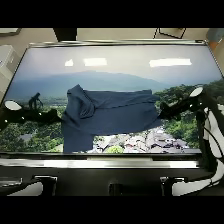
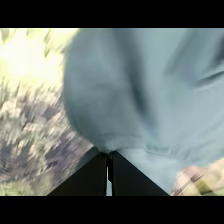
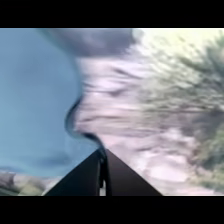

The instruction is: Fold the clothes and pants, and hang the long-sleeved shirts on hangers.

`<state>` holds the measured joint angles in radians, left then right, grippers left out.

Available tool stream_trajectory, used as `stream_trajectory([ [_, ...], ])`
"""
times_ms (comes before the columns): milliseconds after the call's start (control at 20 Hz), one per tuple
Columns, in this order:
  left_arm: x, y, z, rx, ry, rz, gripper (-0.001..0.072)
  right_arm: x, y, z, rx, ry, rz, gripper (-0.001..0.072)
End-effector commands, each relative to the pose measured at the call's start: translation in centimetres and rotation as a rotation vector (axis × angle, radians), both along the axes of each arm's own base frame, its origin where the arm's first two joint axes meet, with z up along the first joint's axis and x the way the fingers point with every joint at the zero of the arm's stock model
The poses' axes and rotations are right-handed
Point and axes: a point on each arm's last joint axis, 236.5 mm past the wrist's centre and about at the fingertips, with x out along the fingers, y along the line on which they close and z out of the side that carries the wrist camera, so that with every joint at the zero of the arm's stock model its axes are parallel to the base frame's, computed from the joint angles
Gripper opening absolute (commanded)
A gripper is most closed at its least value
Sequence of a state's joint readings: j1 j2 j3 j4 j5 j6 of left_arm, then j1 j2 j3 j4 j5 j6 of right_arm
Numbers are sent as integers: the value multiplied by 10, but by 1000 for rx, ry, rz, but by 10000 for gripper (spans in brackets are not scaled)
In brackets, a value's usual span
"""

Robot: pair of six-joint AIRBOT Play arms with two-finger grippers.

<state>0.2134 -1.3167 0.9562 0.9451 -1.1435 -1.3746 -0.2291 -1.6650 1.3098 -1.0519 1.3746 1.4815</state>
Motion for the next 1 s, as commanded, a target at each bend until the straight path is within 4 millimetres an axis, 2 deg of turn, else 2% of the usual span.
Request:
stream_trajectory([
  [0,50,15,126,86,-360,1,20,42,2,116,-37,-328,79,39],
  [50,61,21,197,128,-536,14,20,55,-1,172,-83,-491,97,39],
  [100,62,26,280,176,-735,34,21,64,-5,243,-150,-692,106,40],
  [150,51,28,362,224,-936,59,21,63,-12,314,-236,-888,86,40],
  [200,27,29,442,269,-1142,98,22,52,-21,395,-338,-1109,39,41],
  [250,-10,26,516,309,-1347,141,22,28,-28,469,-433,-1313,-22,41],
  [300,-48,21,568,332,-1501,172,22,-3,-30,524,-484,-1462,-82,41],
  [350,-87,12,601,338,-1611,186,21,-36,-28,562,-509,-1570,-134,41],
  [400,-115,5,616,337,-1664,191,22,-68,-24,586,-523,-1641,-161,41],
  [500,-158,-5,632,330,-1741,206,22,-113,-17,610,-550,-1720,-172,41],
  [550,-176,-6,646,310,-1795,240,21,-130,-13,619,-554,-1756,-181,41],
  [650,-198,-3,667,295,-1889,296,21,-148,-11,636,-550,-1821,-212,41],
  [750,-198,0,671,292,-1903,309,21,-154,-12,648,-544,-1867,-242,41],
  [850,-186,3,666,304,-1876,306,21,-148,-15,646,-539,-1854,-254,41],
  [900,-174,7,658,334,-1840,299,21,-139,-16,636,-533,-1811,-242,41],
  [950,-155,12,642,375,-1768,278,21,-123,-17,614,-511,-1721,-226,41],
])
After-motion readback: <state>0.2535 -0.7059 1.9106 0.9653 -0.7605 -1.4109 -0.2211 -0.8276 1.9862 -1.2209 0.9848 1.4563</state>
